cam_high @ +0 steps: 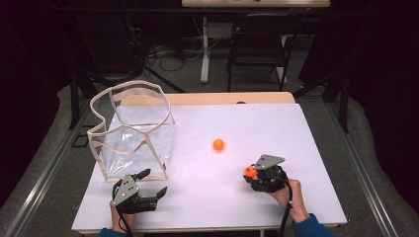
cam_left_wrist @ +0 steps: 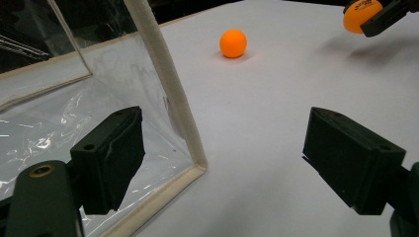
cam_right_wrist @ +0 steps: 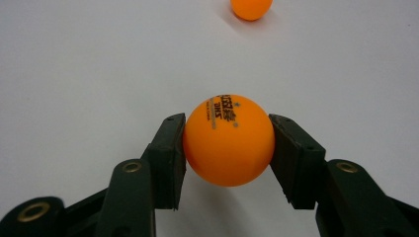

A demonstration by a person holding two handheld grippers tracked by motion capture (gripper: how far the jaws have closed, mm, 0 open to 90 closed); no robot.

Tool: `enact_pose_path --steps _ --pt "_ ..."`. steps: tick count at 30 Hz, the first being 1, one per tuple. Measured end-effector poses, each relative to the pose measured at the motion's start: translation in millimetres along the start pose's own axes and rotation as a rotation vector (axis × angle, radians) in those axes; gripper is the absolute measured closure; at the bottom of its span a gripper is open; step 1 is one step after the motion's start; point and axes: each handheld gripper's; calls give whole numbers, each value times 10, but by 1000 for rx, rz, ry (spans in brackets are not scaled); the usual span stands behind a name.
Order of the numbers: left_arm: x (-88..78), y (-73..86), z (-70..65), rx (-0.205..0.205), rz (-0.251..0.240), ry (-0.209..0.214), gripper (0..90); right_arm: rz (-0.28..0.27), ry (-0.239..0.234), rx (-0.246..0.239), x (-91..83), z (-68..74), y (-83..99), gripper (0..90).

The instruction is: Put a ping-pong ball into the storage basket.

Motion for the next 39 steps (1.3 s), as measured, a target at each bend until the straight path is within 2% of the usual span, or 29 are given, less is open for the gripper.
enact_pose_path --steps 39 --pt "3 -1 -10 0 4 -1 159 -62 -49 -37 166 18 -365 508"
Point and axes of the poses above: each handheld gripper's, and its own axes: x roughly forward along the jaws, y roughly out of its underside, z roughly to its left, and after that the axes turned 6 degrees about -x, right-handed
